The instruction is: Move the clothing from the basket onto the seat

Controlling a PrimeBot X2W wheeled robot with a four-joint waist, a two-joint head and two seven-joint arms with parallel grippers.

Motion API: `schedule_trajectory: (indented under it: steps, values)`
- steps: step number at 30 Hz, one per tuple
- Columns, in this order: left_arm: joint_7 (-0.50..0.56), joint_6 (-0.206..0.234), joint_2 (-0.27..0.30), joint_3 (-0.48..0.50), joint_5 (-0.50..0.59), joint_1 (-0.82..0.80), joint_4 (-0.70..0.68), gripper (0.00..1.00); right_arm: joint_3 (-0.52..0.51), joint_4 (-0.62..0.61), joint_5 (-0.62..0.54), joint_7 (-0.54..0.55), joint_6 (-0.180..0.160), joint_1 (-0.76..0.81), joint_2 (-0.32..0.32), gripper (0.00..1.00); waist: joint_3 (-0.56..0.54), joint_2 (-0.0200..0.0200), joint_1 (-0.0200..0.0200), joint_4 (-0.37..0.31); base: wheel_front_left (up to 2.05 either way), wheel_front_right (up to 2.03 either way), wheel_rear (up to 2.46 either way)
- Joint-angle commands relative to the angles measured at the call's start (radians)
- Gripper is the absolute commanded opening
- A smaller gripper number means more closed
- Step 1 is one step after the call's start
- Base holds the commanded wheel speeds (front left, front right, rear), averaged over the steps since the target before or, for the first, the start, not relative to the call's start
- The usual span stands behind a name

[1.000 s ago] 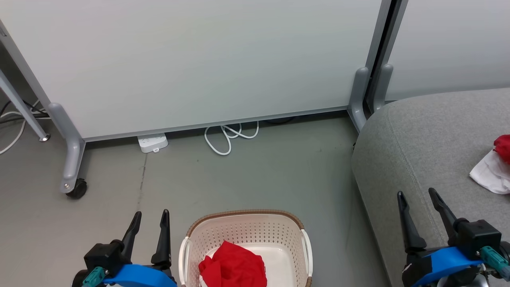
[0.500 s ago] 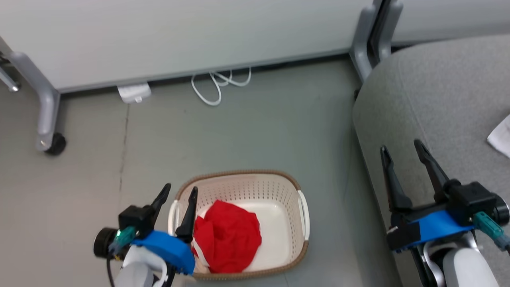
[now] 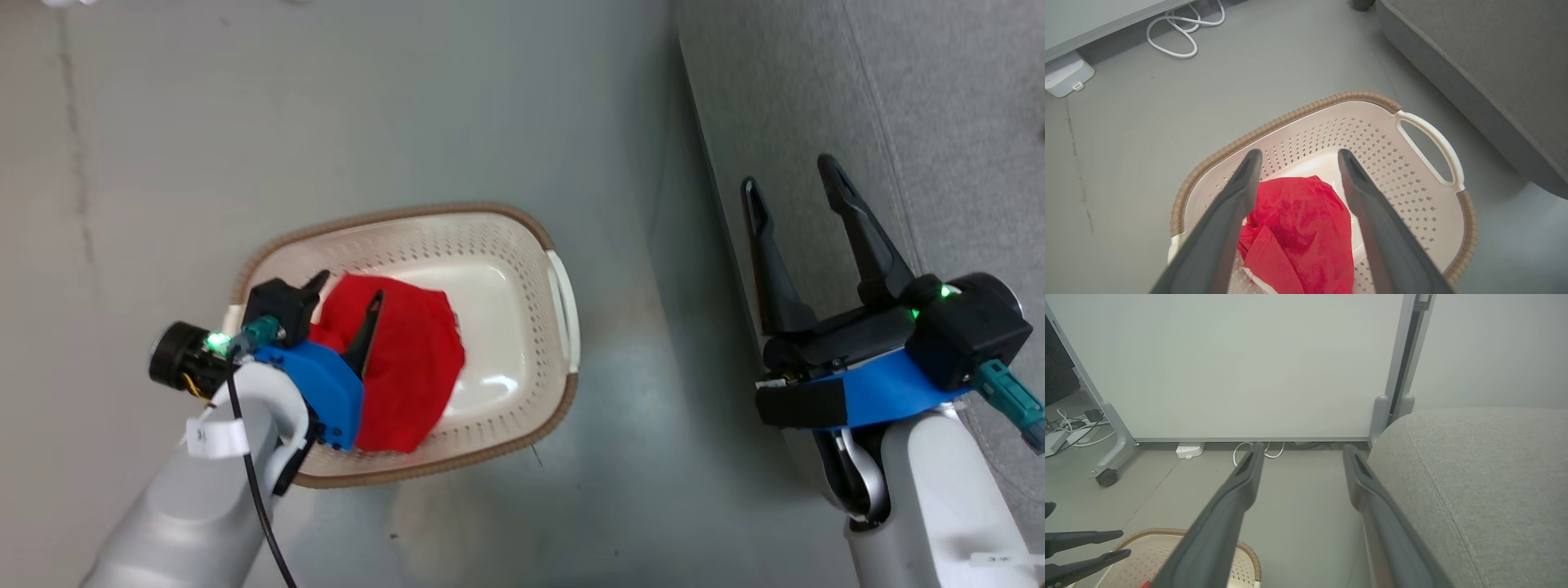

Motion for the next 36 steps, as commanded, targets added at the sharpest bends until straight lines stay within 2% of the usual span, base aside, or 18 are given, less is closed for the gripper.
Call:
schedule_trajectory:
  steps: [1,8,15,24,31,34,35,36]
  values:
    - [0.008,-0.002,0.016,-0.017,-0.007,-0.038,0.013,1.00,0.006,0.003,0.006,-0.013,0.000,-0.028,0.001,1.00,0.125,0.0000,-0.0004,-0.089,0.00,0.00,0.00]
    - [0.087,-0.002,0.068,-0.112,-0.052,-0.135,0.092,1.00,0.053,0.040,0.061,-0.063,0.000,-0.109,0.001,1.00,0.242,0.0000,-0.0004,-0.156,0.00,0.00,0.00]
    - [0.193,-0.002,0.095,-0.148,-0.086,-0.194,0.180,1.00,0.114,0.086,0.123,-0.098,0.000,-0.168,0.001,1.00,0.309,0.0000,-0.0004,-0.194,0.00,0.00,0.00]
    - [0.308,0.032,0.079,-0.142,-0.112,-0.227,0.280,1.00,0.129,0.110,0.163,-0.109,0.000,-0.198,0.001,1.00,0.343,0.0000,-0.0004,-0.219,0.00,0.00,0.00]
    - [0.384,0.092,0.056,-0.146,-0.121,-0.236,0.336,1.00,0.129,0.092,0.172,-0.109,0.000,-0.192,0.001,1.00,0.352,0.0000,-0.0004,-0.228,0.00,0.00,0.00]
    - [0.408,0.101,0.048,-0.157,-0.117,-0.239,0.347,1.00,0.128,0.088,0.173,-0.109,0.000,-0.192,0.001,1.00,0.355,0.0000,-0.0004,-0.229,0.00,0.00,0.00]
    - [0.411,0.102,0.047,-0.161,-0.114,-0.241,0.348,0.56,0.128,0.087,0.172,-0.109,0.000,-0.192,0.001,1.00,0.356,0.0000,-0.0004,-0.230,0.00,0.00,0.00]
    - [0.413,0.099,0.046,-0.166,-0.110,-0.245,0.347,0.00,0.127,0.086,0.172,-0.109,0.000,-0.193,0.001,1.00,0.356,0.0000,-0.0004,-0.230,0.00,0.00,0.00]
